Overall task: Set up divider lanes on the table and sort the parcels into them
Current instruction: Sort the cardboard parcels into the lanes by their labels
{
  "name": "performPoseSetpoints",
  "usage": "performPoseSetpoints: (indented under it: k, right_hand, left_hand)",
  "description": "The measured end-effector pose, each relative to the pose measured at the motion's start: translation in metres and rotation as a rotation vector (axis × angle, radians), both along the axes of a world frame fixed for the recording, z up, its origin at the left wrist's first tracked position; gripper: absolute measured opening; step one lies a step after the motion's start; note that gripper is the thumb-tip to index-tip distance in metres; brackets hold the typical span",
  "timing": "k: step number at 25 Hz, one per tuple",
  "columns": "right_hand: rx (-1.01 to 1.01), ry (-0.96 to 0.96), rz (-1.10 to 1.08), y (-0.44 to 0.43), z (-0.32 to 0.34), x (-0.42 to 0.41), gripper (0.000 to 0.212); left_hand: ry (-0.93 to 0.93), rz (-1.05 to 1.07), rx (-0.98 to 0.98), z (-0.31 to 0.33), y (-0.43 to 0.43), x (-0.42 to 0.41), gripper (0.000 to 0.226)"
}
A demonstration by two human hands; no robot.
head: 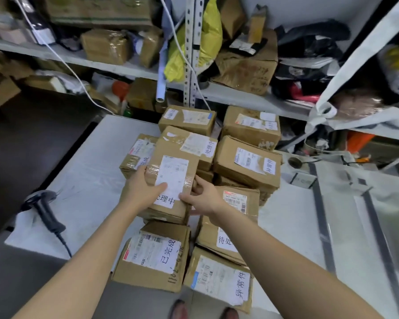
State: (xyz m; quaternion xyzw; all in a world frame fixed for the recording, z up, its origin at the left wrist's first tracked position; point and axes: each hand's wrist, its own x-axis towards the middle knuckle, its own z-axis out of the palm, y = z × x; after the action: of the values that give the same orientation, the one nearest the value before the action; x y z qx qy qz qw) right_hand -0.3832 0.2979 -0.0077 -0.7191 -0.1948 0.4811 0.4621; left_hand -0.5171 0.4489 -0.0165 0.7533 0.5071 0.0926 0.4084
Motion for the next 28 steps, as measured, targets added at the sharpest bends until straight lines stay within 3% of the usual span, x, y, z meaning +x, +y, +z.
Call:
performPoseSetpoints:
  k: [5,12,15,20,25,28]
  right_hand:
    - [0.067,0.005,-0.092,-0.019,0.022,0.008,0.043]
    - [0.090,-0.054,-0.223,-0.078,0.063,0.032,0.043]
    - [0.125,-0.068,-0.294,-0.120,0.078,0.050,0.042]
    - [0.177,-0.072,-0.355,-0.216,0.097,0.095,0.073]
    - [0.240,-0.097,-0.396,-0.326,0.104,0.148,0.066]
    - [0.257,-0.107,-0.447,-0.380,0.105,0.183,0.065]
  left_hand:
    - [0.063,-0.074,0.172,0.040,-0.009,0.021,0.072]
    - [0.012,-0.156,0.207,0.081,-0.061,0.054,0.074]
    - [0.010,-0.182,0.260,0.101,-0.103,0.078,0.075]
    - [-0.066,-0.239,0.212,0.127,-0.196,0.124,0.067]
    - [-0.157,-0.316,0.159,0.147,-0.295,0.182,0.054]
    - [-0.167,-0.372,0.151,0.152,-0.346,0.221,0.058]
